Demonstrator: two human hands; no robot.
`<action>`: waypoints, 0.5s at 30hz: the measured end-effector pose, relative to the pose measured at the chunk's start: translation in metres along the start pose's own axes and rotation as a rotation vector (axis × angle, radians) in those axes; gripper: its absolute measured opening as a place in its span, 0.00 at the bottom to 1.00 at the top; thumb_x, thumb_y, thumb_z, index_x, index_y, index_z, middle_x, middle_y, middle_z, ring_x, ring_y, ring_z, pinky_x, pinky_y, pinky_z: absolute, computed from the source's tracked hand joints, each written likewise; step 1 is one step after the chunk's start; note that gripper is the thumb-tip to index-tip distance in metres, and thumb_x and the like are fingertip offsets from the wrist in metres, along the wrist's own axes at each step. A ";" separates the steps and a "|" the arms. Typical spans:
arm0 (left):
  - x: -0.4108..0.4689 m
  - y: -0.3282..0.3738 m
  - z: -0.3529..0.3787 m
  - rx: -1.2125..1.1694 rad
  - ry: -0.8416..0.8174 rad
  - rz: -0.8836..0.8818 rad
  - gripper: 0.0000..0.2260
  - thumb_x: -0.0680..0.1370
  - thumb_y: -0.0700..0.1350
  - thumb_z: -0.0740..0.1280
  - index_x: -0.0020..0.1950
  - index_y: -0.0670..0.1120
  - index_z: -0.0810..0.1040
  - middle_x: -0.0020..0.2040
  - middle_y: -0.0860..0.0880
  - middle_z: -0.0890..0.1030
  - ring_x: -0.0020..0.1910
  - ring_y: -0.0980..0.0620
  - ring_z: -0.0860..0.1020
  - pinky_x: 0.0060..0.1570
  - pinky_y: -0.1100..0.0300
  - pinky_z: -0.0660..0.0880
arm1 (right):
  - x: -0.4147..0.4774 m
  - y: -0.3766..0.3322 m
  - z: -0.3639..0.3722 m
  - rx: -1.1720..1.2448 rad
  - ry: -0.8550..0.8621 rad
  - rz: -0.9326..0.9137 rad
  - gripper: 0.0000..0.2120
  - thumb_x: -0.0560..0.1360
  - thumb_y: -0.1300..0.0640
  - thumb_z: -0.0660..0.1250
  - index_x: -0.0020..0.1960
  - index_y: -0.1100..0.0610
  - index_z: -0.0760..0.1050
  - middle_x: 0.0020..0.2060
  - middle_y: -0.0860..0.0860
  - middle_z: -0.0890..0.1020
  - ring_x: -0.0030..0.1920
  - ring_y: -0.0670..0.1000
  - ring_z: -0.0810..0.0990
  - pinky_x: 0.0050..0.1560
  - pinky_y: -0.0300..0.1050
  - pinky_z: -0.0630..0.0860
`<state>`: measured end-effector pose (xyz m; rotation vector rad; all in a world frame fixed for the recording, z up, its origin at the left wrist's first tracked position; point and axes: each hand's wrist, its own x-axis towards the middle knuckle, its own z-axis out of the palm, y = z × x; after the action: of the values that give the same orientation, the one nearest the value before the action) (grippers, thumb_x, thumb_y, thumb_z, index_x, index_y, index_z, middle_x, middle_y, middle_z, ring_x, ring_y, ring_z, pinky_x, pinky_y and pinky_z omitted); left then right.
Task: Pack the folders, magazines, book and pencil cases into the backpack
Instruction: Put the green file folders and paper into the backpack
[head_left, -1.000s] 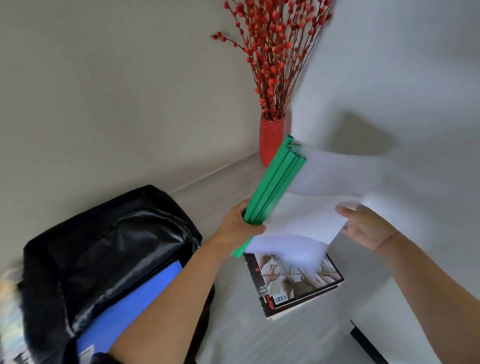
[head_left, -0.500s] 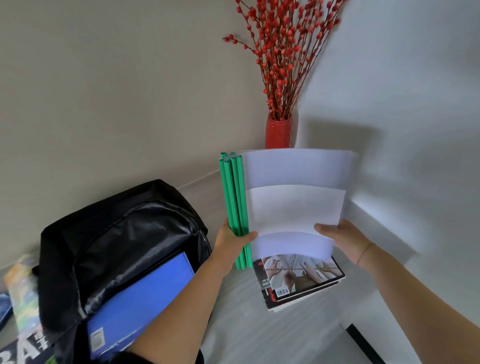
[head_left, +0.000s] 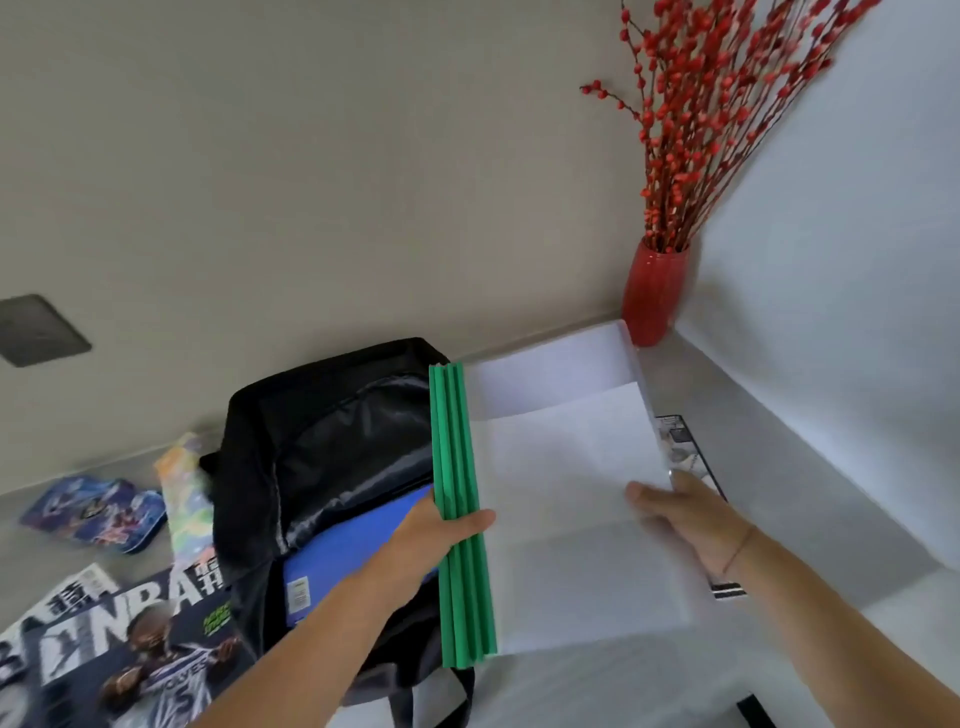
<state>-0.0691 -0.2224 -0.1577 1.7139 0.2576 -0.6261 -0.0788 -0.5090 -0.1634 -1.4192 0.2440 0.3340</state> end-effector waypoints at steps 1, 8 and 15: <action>-0.009 -0.009 -0.012 0.024 -0.028 -0.022 0.17 0.72 0.51 0.72 0.59 0.50 0.76 0.53 0.51 0.82 0.54 0.53 0.80 0.57 0.57 0.75 | 0.002 0.011 0.008 0.015 -0.024 0.037 0.11 0.66 0.61 0.71 0.48 0.62 0.77 0.30 0.52 0.85 0.29 0.47 0.83 0.27 0.39 0.78; -0.009 -0.051 -0.102 0.483 0.447 0.036 0.12 0.83 0.47 0.55 0.55 0.47 0.77 0.56 0.47 0.82 0.56 0.48 0.79 0.53 0.58 0.71 | -0.014 0.068 0.063 -0.099 -0.068 0.291 0.19 0.61 0.58 0.71 0.50 0.65 0.80 0.39 0.58 0.86 0.36 0.54 0.84 0.37 0.43 0.80; 0.032 -0.072 -0.141 1.570 0.429 0.265 0.24 0.62 0.34 0.75 0.57 0.44 0.80 0.51 0.45 0.79 0.50 0.44 0.79 0.46 0.53 0.78 | -0.032 0.080 0.067 -0.106 -0.203 0.392 0.19 0.61 0.60 0.70 0.52 0.63 0.80 0.45 0.59 0.86 0.42 0.55 0.85 0.42 0.43 0.80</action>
<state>-0.0412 -0.0754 -0.2181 3.3193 -0.2860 -0.1635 -0.1407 -0.4354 -0.2164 -1.4256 0.3426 0.8185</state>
